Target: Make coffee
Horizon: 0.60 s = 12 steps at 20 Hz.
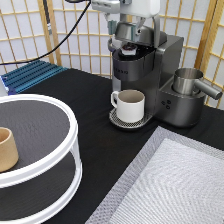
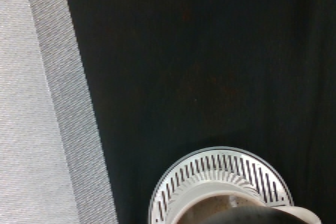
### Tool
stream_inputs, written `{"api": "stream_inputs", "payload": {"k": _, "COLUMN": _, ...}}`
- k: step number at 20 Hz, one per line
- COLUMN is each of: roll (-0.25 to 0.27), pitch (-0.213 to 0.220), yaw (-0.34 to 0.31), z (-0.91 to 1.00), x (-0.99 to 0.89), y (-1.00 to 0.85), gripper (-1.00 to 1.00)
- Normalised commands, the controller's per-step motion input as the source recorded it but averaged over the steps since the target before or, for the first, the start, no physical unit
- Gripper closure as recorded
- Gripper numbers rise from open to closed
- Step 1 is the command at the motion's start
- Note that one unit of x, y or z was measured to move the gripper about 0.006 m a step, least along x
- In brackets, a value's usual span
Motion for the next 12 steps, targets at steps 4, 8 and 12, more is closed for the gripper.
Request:
{"api": "stream_inputs", "payload": {"k": 4, "roll": -0.065, "pitch": -0.004, "yaw": 0.033, "z": -0.34, "x": -0.01, "y": -0.03, "gripper": -1.0}}
{"api": "stream_inputs", "payload": {"k": 8, "roll": -0.065, "pitch": -0.022, "yaw": 0.024, "z": -0.36, "x": 0.03, "y": -0.04, "gripper": -1.0}}
{"api": "stream_inputs", "payload": {"k": 12, "roll": -0.021, "pitch": -0.031, "yaw": 0.037, "z": -0.04, "x": -0.13, "y": -0.15, "gripper": -1.0}}
